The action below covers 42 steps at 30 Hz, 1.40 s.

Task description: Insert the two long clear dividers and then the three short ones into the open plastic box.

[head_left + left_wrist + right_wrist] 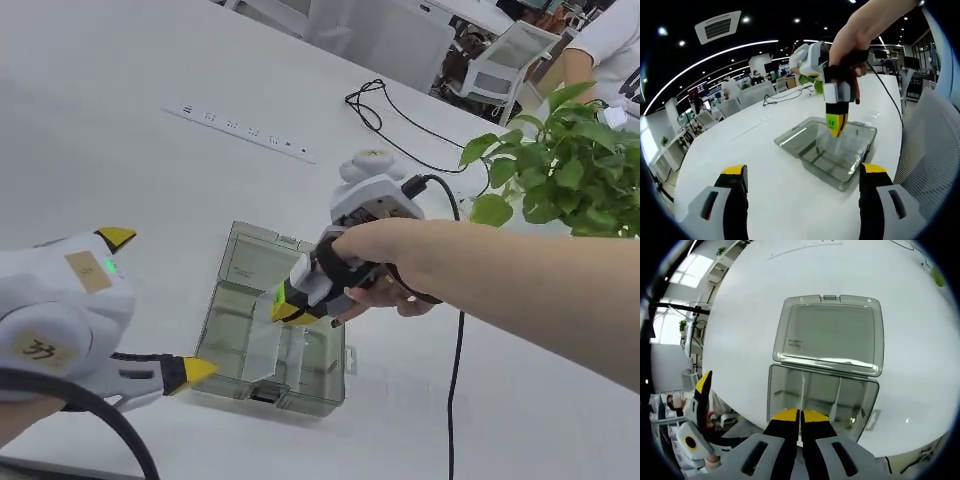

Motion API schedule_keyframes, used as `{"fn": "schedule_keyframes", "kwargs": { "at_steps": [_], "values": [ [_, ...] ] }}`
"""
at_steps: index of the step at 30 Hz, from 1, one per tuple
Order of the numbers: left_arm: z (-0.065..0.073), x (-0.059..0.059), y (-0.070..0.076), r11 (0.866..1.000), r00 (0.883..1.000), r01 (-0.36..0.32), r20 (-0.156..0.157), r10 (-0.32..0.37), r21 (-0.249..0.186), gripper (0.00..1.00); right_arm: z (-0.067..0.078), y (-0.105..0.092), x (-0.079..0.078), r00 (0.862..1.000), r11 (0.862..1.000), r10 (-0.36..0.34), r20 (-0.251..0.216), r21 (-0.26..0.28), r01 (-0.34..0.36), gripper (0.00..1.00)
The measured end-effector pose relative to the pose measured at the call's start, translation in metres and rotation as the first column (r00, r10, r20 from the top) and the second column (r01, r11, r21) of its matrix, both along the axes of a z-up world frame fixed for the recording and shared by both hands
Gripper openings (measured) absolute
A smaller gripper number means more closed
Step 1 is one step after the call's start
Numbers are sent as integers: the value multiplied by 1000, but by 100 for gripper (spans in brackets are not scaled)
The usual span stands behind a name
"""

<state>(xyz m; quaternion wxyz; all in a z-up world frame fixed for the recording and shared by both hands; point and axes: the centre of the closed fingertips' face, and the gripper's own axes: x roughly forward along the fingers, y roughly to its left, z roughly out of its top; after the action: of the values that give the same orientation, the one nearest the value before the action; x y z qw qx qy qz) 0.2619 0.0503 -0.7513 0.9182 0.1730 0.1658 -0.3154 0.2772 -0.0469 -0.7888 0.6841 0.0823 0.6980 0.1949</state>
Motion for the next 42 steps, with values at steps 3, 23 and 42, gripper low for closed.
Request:
{"fn": "schedule_keyframes", "kwargs": {
  "at_steps": [3, 23, 42],
  "values": [
    [0, 0, 0, 1000, 1000, 1, 1, -1, -2, 94, 0, -1, -1, 1000, 1000, 4, -5, -17, -4, 2],
    [2, 0, 3, 1000, 1000, -4, 3, 4, -10, 94, -4, 3, -2, 999, 998, 44, 6, -53, -43, 2],
    [-1, -2, 2, 1000, 1000, 6, -12, -6, -5, 93, -3, 12, -5, 984, 977, 174, 30, -128, -169, 3]
  ]
}}
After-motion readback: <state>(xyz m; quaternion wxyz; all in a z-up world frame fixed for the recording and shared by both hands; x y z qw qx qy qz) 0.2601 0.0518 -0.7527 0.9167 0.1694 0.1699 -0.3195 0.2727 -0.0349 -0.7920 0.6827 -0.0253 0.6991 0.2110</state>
